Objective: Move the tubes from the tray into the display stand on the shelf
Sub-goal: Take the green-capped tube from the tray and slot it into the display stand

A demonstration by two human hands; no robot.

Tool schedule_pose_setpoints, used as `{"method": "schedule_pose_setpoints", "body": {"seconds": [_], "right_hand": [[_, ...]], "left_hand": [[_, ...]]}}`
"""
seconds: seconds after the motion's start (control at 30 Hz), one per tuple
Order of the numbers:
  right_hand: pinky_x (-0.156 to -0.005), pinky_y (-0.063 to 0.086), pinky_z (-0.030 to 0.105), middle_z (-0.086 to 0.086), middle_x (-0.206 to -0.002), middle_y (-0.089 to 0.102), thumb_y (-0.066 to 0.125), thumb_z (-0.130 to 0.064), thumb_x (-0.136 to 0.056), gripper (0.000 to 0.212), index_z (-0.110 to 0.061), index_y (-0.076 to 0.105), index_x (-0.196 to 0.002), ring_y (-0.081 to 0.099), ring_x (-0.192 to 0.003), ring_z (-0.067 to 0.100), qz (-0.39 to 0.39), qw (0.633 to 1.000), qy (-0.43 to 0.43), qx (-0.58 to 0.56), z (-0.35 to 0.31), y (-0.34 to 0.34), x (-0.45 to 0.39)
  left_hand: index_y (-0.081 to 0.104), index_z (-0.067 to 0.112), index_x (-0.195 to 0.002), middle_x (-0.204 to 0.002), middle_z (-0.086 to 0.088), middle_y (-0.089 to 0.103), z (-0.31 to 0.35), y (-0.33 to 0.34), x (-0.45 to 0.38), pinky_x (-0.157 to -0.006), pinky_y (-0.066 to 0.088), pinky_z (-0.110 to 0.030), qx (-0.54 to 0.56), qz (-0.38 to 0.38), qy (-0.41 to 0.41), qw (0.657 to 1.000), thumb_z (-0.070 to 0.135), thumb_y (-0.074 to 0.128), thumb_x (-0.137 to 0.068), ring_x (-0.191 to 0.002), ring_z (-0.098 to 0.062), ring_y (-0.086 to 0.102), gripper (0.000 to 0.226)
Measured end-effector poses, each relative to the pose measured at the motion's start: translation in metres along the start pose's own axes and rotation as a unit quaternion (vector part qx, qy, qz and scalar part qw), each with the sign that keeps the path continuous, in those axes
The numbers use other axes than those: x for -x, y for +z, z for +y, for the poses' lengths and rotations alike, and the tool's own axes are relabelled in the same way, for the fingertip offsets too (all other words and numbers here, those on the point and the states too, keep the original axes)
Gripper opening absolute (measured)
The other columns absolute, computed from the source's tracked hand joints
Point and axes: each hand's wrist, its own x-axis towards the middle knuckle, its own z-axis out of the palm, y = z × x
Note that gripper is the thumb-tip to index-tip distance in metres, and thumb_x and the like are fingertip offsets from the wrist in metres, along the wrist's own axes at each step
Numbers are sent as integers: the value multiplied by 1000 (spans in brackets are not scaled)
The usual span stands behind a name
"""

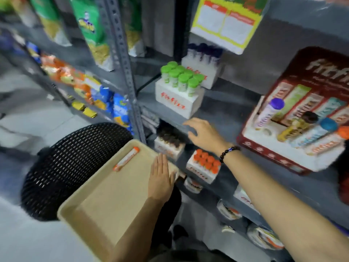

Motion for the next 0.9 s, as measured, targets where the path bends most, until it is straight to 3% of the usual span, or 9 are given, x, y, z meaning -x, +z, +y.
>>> {"method": "schedule_pose_setpoints", "body": {"seconds": [0.1, 0.23, 0.4, 0.53, 0.77, 0.9], "right_hand": [[-90, 50, 45, 11, -126, 60, 49, -9, -89, 34, -14, 60, -121, 58, -111, 33, -120, 991, -53, 4, -12, 55, -10], [-98, 45, 39, 6, -135, 54, 47, -12, -90, 40, -17, 52, -129, 51, -123, 27, -253, 960, -114, 43, -20, 122, -17], [-98, 46, 40, 8, -138, 51, 46, -8, -93, 43, -17, 46, -135, 50, -122, 27, -369, 908, -182, 74, -30, 198, -18], [-103, 43, 38, 10, -144, 46, 45, 3, -90, 50, -17, 47, -136, 46, -128, 29, -440, 869, -193, 120, -24, 238, -19], [-100, 42, 34, 12, -136, 55, 60, -4, -86, 46, -12, 53, -131, 53, -121, 27, -512, 815, -239, 126, -33, 276, -13], [-81, 41, 30, 13, -123, 63, 62, -6, -85, 38, -13, 61, -122, 58, -108, 29, -513, 805, -267, 135, -38, 289, -8]], "left_hand": [[40, -8, -132, -135, -28, 47, -28, 15, 38, -105, 21, -39, -16, -4, -100, 995, 44, 9, -99, -123, -41, 47, 69], [44, -9, -131, -135, -27, 48, -49, 38, 82, -105, 19, -39, -26, -11, -222, 975, 47, 7, -99, -123, -41, 48, 74], [40, -10, -133, -138, -29, 43, -62, 75, 119, -107, 15, -39, -21, -16, -322, 946, 47, 3, -98, -127, -43, 42, 76], [42, -11, -132, -136, -31, 44, -66, 96, 132, -106, 17, -42, -17, -26, -354, 935, 45, 2, -98, -125, -45, 43, 76], [37, -6, -137, -140, -27, 41, -67, 102, 132, -111, 12, -41, -19, -18, -360, 933, 48, 3, -98, -131, -42, 37, 75], [32, -5, -139, -144, -26, 35, -67, 103, 133, -112, 7, -40, -18, -20, -352, 936, 49, 0, -97, -134, -42, 30, 76]]}}
